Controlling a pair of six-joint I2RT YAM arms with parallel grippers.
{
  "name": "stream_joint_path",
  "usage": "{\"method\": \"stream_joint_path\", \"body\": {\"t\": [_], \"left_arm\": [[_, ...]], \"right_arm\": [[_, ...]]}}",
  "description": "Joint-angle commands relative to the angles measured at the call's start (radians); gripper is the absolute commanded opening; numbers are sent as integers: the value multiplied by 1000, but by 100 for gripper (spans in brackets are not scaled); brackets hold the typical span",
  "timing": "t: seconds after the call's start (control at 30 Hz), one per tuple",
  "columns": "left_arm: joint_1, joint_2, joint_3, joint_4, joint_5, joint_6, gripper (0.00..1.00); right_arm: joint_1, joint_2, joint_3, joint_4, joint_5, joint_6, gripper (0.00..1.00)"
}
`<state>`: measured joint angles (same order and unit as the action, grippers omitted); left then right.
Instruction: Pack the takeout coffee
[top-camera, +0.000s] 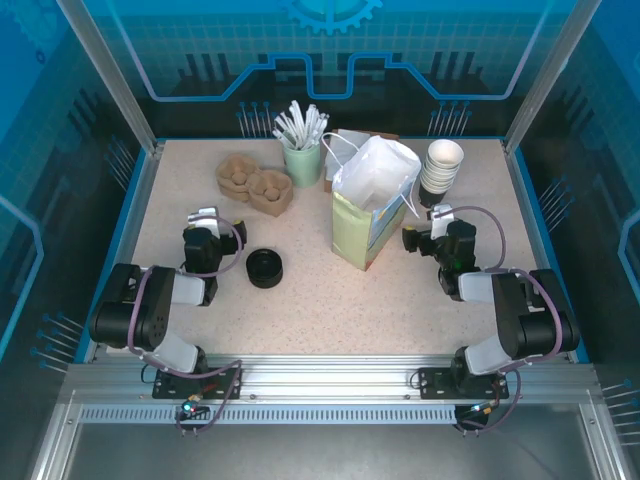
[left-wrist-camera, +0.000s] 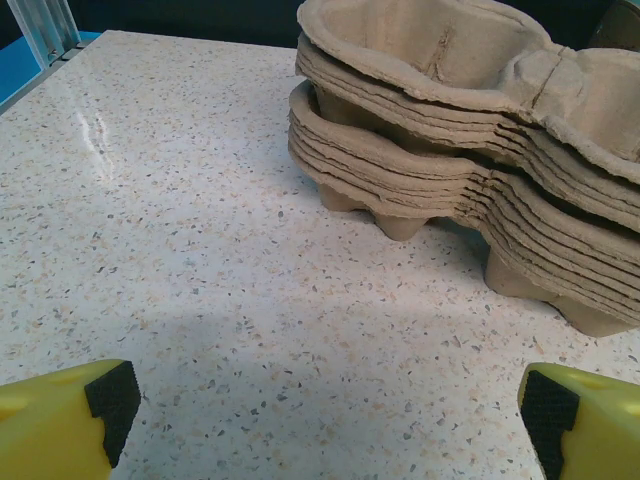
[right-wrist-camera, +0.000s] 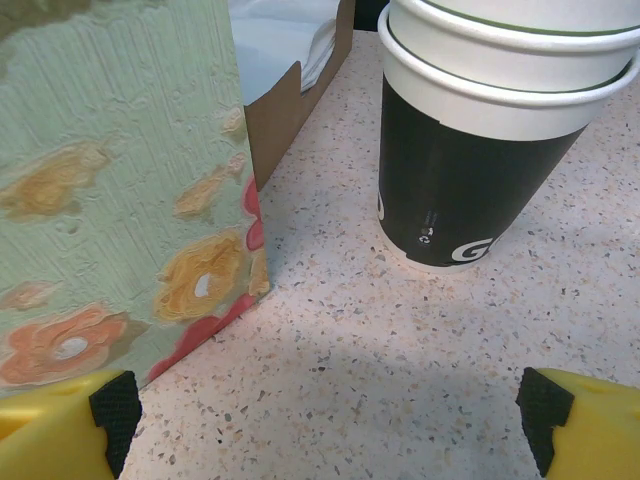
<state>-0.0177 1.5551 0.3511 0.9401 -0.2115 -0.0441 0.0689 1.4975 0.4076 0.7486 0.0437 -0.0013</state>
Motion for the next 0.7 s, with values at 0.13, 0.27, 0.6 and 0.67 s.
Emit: {"method": "stream_joint_path", "body": {"t": [0.13,0.27,0.6,0.67], "left_arm": [[-4,-4,16,6,4,22,99],[-4,-4,16,7,4,22,99],[-4,-5,15,9,5,22,99],[-5,-42,10,-12,28,28,99]], "right_arm": [[-15,7,24,5,-10,-8,100],[-15,7,23,5,-9,-9,100],[-15,6,20,10,-13,-9,100],[-14,-8,18,4,-33,-20,100]]}}
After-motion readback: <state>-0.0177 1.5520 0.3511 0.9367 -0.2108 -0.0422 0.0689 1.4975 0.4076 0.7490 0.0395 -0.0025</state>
